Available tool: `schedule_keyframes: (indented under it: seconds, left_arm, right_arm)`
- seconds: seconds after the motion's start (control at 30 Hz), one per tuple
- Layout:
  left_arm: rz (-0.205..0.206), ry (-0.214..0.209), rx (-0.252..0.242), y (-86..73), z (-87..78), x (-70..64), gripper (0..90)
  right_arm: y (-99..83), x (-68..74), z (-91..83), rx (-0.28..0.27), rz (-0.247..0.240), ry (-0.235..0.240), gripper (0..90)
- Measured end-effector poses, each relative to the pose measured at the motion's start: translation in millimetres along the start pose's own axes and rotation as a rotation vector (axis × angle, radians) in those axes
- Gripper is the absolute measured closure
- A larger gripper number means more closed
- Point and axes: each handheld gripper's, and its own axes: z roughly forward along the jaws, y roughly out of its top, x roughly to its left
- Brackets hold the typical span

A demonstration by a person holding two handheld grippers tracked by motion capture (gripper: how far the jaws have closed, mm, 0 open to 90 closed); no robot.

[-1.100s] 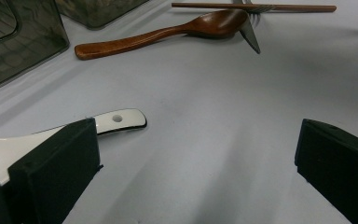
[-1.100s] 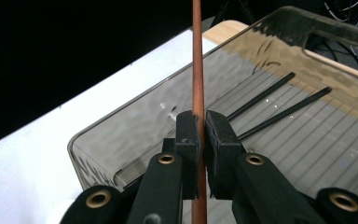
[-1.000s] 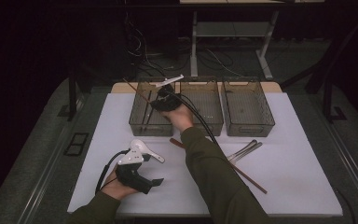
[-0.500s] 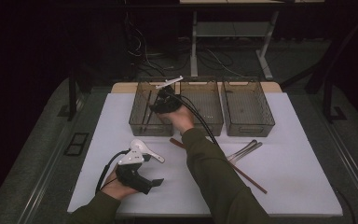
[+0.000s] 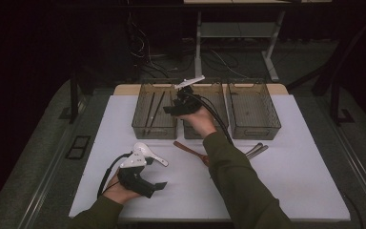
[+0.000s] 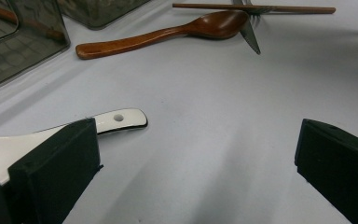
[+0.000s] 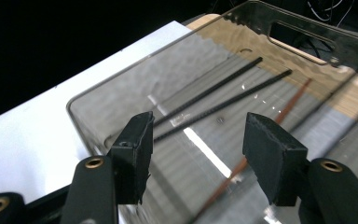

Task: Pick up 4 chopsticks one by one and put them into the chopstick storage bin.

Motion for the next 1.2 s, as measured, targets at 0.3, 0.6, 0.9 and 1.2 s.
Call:
schedule_keyframes:
  seconds: [0.3,0.6,0.9,1.2]
  left_arm:
    - [-0.012,0.009,-0.001,-0.3,-0.5,0.3,0.0]
    - [-0.011,0.008,-0.003,-0.4,-1.4,0.1,0.0]
    - [-0.015,0.010,-0.005,-0.6,-0.5,0.0,0.0]
    - [-0.017,0.013,-0.005,-0.7,-0.3,0.3,0.0]
  right_arm:
    - [-18.5,-13.0,-44.1,-0.023,-0.010,0.014,41.5]
    - [-37.2,-23.2,-80.3,-0.030,-0.034,0.027,40.5]
    - [-61.2,-27.4,-112.3,-0.034,-0.052,0.035,39.5]
    - [-92.5,-29.5,-136.5,-0.014,-0.047,0.017,39.5]
